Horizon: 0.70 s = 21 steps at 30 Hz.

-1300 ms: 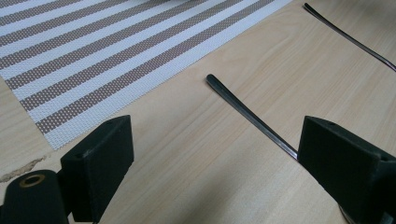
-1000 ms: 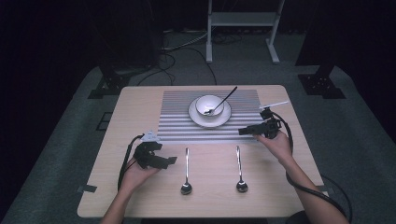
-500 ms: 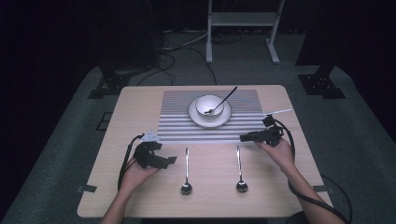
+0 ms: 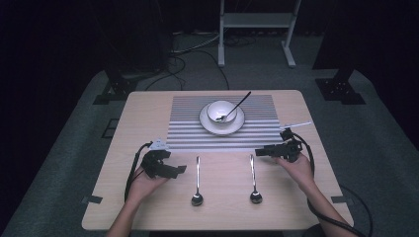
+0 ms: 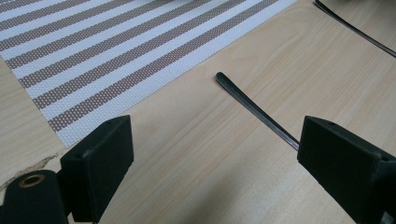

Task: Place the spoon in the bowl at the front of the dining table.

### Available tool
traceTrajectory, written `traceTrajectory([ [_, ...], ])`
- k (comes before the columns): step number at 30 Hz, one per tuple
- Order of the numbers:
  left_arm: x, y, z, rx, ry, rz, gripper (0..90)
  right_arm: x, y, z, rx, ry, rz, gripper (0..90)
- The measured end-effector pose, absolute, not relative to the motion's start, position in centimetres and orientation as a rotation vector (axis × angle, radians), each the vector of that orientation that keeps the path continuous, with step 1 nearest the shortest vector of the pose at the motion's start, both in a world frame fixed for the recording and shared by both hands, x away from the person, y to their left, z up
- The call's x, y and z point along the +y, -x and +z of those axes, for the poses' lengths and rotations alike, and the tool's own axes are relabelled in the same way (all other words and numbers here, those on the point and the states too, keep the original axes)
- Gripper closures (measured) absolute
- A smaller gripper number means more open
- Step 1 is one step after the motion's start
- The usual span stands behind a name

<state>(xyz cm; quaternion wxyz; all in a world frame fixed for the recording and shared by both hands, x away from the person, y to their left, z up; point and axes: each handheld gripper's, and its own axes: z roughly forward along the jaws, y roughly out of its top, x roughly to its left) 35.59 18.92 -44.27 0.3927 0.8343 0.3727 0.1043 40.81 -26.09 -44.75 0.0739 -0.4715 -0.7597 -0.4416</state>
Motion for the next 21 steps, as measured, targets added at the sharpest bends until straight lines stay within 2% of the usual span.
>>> traceTrajectory([
  [21, 18.9, -35.6, -44.3, 0.951, -2.116, 0.292, 9.6, -26.0, -37.6, -45.6, -2.287, 1.387, -1.337, 28.4],
])
